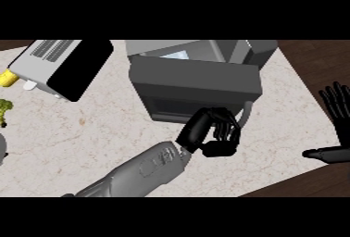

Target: Pick up the milk, place it into the microwave and close the microwave

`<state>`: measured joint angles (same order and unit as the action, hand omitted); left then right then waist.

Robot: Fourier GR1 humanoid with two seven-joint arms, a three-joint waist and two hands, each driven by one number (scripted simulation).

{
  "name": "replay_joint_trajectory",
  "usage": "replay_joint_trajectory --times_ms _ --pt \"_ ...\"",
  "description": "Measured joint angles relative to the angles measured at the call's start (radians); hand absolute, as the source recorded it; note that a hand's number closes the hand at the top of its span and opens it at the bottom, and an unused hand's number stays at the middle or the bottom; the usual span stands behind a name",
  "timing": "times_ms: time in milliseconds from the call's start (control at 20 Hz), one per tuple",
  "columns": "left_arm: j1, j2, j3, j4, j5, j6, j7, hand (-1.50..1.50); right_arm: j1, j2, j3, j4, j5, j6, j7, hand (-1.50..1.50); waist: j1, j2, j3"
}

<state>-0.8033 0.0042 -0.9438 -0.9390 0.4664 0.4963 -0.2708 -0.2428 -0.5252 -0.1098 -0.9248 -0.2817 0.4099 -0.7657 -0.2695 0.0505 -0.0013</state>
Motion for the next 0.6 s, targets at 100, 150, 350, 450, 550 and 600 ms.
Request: replay_joint_trajectory --times_ms 100,150,350,450,550,600 --pt "-0.035 -0.002 0.012 0.018 0.019 0.012 0.002 1.50 -0.013 -0.004 0.002 -0.015 -0.012 0.003 0.011 -1.50 -0.017 0.005 0.001" --pt "-0.054 -0.001 0.018 0.027 0.028 0.018 0.003 1.50 -0.018 -0.005 0.004 -0.023 -0.017 0.005 0.016 -1.50 -0.025 0.007 0.001" --pt "-0.117 0.000 0.038 0.070 0.058 0.032 0.002 1.50 -0.047 -0.011 0.013 -0.052 -0.038 0.020 0.040 -1.50 -0.049 0.019 0.003" --pt "-0.146 0.002 0.046 0.093 0.071 0.038 0.003 1.50 -0.061 -0.013 0.017 -0.065 -0.052 0.030 0.054 -1.50 -0.060 0.024 0.004" --pt "-0.169 0.005 0.054 0.116 0.085 0.045 0.004 1.50 -0.074 -0.014 0.022 -0.078 -0.066 0.042 0.068 -1.50 -0.071 0.029 0.005" --pt "-0.182 0.007 0.058 0.127 0.091 0.048 0.006 1.50 -0.081 -0.016 0.025 -0.084 -0.072 0.048 0.076 -1.50 -0.076 0.031 0.005"
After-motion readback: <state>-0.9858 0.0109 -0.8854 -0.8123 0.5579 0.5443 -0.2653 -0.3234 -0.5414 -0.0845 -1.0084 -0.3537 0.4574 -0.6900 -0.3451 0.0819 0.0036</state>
